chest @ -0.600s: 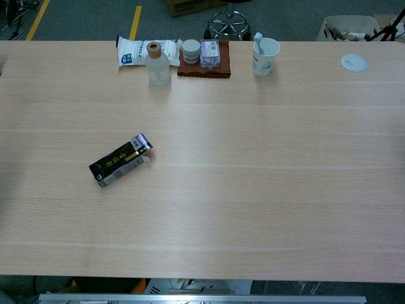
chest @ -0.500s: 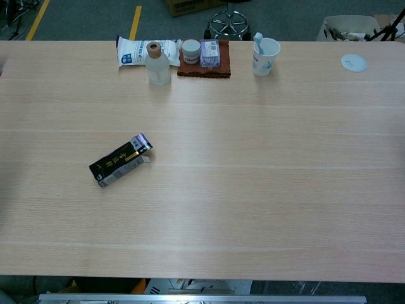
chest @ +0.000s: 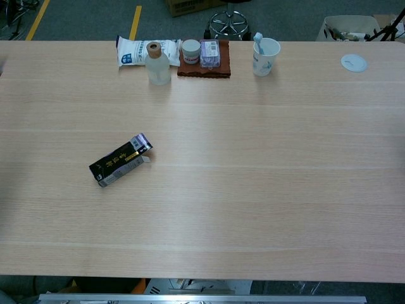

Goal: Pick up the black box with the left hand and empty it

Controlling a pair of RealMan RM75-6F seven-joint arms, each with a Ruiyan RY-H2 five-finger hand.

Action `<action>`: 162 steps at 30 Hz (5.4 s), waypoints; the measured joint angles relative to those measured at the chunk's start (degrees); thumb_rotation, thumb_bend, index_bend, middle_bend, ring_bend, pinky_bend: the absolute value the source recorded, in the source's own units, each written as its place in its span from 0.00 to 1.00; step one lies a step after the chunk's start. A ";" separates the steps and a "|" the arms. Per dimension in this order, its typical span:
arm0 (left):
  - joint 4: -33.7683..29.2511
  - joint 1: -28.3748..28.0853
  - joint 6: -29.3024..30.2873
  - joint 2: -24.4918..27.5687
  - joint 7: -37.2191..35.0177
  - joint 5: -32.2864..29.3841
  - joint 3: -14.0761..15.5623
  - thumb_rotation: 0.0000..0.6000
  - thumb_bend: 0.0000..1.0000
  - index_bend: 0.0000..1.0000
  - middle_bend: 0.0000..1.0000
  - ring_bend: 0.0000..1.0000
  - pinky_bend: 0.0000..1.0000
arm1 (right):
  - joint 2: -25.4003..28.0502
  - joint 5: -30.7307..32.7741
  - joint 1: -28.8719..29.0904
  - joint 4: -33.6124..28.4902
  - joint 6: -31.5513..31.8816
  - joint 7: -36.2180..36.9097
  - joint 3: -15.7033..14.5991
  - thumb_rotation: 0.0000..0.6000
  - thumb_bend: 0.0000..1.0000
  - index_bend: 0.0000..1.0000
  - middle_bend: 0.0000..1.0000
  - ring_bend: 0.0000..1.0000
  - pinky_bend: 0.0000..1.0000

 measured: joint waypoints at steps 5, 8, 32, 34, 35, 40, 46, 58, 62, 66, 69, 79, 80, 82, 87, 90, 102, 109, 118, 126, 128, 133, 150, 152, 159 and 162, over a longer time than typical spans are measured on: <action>-0.61 -0.10 -0.05 -0.39 -2.38 1.51 0.60 1.00 0.11 0.46 0.35 0.31 0.48 | 0.68 -0.97 0.63 -1.45 0.73 -1.22 0.66 1.00 0.05 0.11 0.11 0.05 0.31; -0.68 -0.39 -0.04 -1.32 -3.51 2.59 0.71 1.00 0.11 0.46 0.30 0.31 0.48 | 1.42 -1.19 1.33 -2.61 0.82 -2.11 1.44 1.00 0.05 0.11 0.11 0.05 0.31; -2.61 -5.99 -8.29 -10.14 1.20 2.48 1.05 1.00 0.11 0.42 0.08 0.16 0.34 | 3.01 1.24 1.98 -1.66 2.04 0.83 3.87 1.00 0.05 0.11 0.12 0.05 0.31; -2.72 -6.44 -9.37 -10.75 2.01 1.69 1.11 1.00 0.11 0.42 0.08 0.15 0.33 | 2.92 1.40 1.96 -1.29 1.94 1.19 3.84 1.00 0.05 0.11 0.12 0.05 0.31; -2.81 -6.64 -9.84 -10.95 2.47 1.30 1.13 1.00 0.11 0.42 0.07 0.14 0.33 | 2.87 1.45 1.94 -1.14 1.92 1.34 3.81 1.00 0.05 0.11 0.12 0.05 0.31; -3.67 -7.81 -11.85 -12.28 5.64 -0.76 0.95 1.00 0.11 0.41 0.05 0.12 0.31 | 2.54 1.84 1.73 -0.10 1.78 2.55 3.63 1.00 0.05 0.11 0.12 0.05 0.31; -3.59 -8.94 -13.68 -14.28 8.29 -3.01 0.79 1.00 0.11 0.38 0.04 0.11 0.29 | 2.24 2.09 1.49 0.77 1.69 3.54 3.41 1.00 0.05 0.11 0.12 0.05 0.31; -0.67 -10.35 -15.48 -17.88 10.68 -5.70 0.91 1.00 0.11 0.27 0.01 0.10 0.29 | 1.73 2.45 1.24 2.02 1.44 4.85 3.17 1.00 0.05 0.11 0.12 0.05 0.31; -0.39 -10.74 -15.47 -18.71 10.88 -5.81 0.78 1.00 0.11 0.21 0.00 0.10 0.29 | 1.62 2.61 1.17 2.34 1.42 5.10 3.17 1.00 0.05 0.11 0.12 0.05 0.31; -0.05 -11.38 -15.85 -19.70 10.99 -5.92 0.58 1.00 0.11 0.20 0.00 0.10 0.29 | 1.45 2.62 1.15 2.60 1.35 5.28 3.14 1.00 0.05 0.11 0.12 0.05 0.31; 0.31 -11.87 -16.42 -20.40 11.16 -6.27 0.50 1.00 0.11 0.20 0.00 0.10 0.29 | 1.39 2.65 1.13 2.83 1.30 5.43 3.11 1.00 0.05 0.11 0.12 0.05 0.31; 2.38 -13.25 -17.38 -22.79 10.83 -7.22 -0.15 1.00 0.11 0.16 0.00 0.10 0.29 | 1.14 2.85 0.80 3.49 1.29 6.13 2.94 1.00 0.05 0.11 0.12 0.05 0.31; 2.68 -13.38 -17.56 -23.02 10.81 -7.29 -0.14 1.00 0.11 0.16 0.00 0.10 0.29 | 1.13 2.85 0.81 3.49 1.28 6.15 2.95 1.00 0.05 0.11 0.12 0.05 0.31; 3.45 -13.63 -18.00 -23.61 10.74 -7.57 -0.09 1.00 0.11 0.16 0.00 0.10 0.29 | 1.12 2.83 0.80 3.48 1.30 6.21 2.96 1.00 0.05 0.11 0.12 0.05 0.31; 5.10 -13.97 -18.74 -24.83 10.08 -8.56 -0.05 1.00 0.11 0.16 0.00 0.10 0.29 | 1.15 2.96 0.64 3.55 1.28 6.33 2.90 1.00 0.05 0.11 0.12 0.05 0.31; 5.83 -14.26 -18.98 -25.38 9.66 -8.81 -0.19 1.00 0.11 0.16 0.00 0.10 0.29 | 1.09 2.99 0.61 3.63 1.22 6.41 2.88 1.00 0.05 0.11 0.12 0.05 0.31; 10.05 -15.14 -20.00 -27.68 8.54 -9.77 -0.43 1.00 0.11 0.16 0.00 0.10 0.29 | 1.07 3.07 0.41 3.70 1.28 6.69 2.87 1.00 0.05 0.11 0.12 0.05 0.31; 12.44 -15.25 -20.23 -28.49 7.81 -10.31 -0.43 1.00 0.11 0.16 0.00 0.10 0.29 | 1.10 3.02 0.33 3.69 1.25 6.69 2.81 1.00 0.05 0.11 0.12 0.05 0.31; 14.57 -15.24 -19.96 -28.79 7.21 -10.73 -0.71 1.00 0.11 0.16 0.00 0.10 0.29 | 0.99 3.08 0.39 3.68 0.88 6.59 2.72 1.00 0.05 0.11 0.12 0.05 0.31; 16.10 -15.51 -19.09 -28.71 7.84 -10.71 -1.43 1.00 0.11 0.16 0.00 0.10 0.29 | 0.93 3.24 0.42 3.71 0.67 6.66 2.74 1.00 0.05 0.11 0.12 0.05 0.31; 16.53 -15.65 -19.09 -28.67 7.84 -10.97 -1.83 1.00 0.11 0.16 0.00 0.10 0.29 | 0.93 3.20 0.39 3.76 0.68 6.73 2.71 1.00 0.05 0.11 0.12 0.05 0.31; 17.21 -16.05 -19.40 -28.48 7.49 -11.51 -2.47 1.00 0.11 0.16 0.00 0.10 0.29 | 0.92 3.27 0.31 3.83 0.69 6.81 2.70 1.00 0.05 0.11 0.12 0.05 0.31; 11.91 -16.73 -22.07 -23.26 5.18 -10.47 -0.93 1.00 0.11 0.26 0.00 0.02 0.23 | 0.83 3.18 0.47 3.54 0.40 6.30 2.65 1.00 0.05 0.11 0.12 0.05 0.31; 11.92 -16.97 -22.51 -23.12 4.98 -10.14 -0.59 1.00 0.11 0.26 0.00 0.00 0.21 | 0.84 3.20 0.45 3.53 0.40 6.31 2.65 1.00 0.05 0.11 0.12 0.05 0.31; 13.21 -17.27 -22.20 -23.73 3.84 -9.11 -0.46 1.00 0.11 0.26 0.00 0.00 0.15 | 0.86 3.33 0.31 3.65 0.42 6.48 2.61 1.00 0.05 0.11 0.12 0.05 0.31; 14.09 -17.45 -22.17 -24.05 3.37 -8.70 -0.44 1.00 0.11 0.26 0.00 0.00 0.13 | 0.84 3.36 0.28 3.70 0.43 6.58 2.61 1.00 0.05 0.11 0.12 0.05 0.31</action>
